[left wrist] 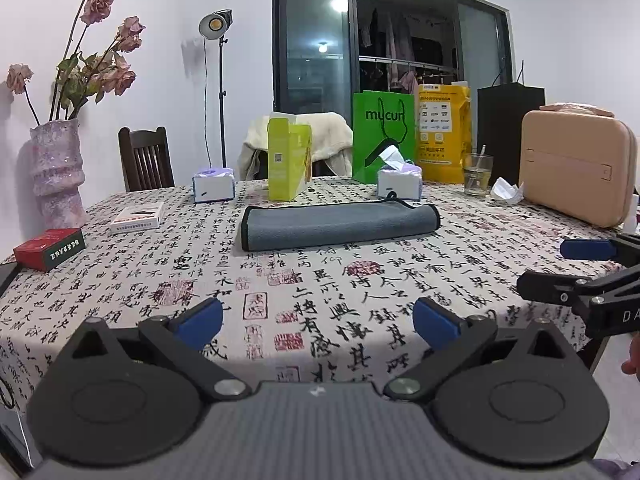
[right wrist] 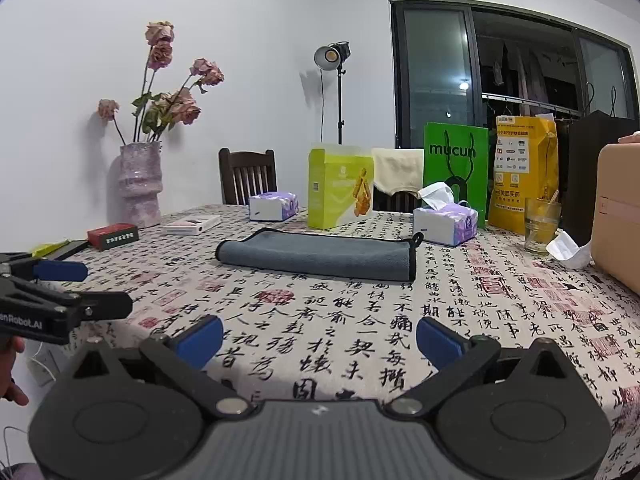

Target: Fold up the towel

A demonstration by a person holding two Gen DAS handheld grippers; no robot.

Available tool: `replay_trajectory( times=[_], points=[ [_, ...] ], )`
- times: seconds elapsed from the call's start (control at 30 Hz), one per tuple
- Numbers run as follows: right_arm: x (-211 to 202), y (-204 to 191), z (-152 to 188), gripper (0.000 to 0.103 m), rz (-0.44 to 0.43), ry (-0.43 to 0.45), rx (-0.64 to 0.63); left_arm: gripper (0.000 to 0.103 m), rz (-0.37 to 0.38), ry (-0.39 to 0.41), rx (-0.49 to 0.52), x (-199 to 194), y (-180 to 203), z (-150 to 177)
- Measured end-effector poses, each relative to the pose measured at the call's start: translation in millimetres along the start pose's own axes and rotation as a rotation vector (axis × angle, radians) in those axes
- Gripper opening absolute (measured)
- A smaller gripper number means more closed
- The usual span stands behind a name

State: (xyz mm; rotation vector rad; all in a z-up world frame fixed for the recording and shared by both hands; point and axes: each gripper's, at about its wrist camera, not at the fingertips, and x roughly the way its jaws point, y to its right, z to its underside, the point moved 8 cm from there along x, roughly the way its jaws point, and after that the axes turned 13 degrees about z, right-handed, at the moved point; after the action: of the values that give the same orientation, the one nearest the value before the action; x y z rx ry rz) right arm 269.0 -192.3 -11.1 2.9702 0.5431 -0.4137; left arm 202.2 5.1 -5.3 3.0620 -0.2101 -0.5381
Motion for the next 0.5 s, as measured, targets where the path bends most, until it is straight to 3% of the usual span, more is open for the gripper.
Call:
replay_trajectory(
  times=[0.5],
  points=[
    [-50, -5, 9, 0.103, 0.003, 0.05, 0.003, 0.103, 0.032, 0.067, -0.002, -44, 13, 9]
  ],
)
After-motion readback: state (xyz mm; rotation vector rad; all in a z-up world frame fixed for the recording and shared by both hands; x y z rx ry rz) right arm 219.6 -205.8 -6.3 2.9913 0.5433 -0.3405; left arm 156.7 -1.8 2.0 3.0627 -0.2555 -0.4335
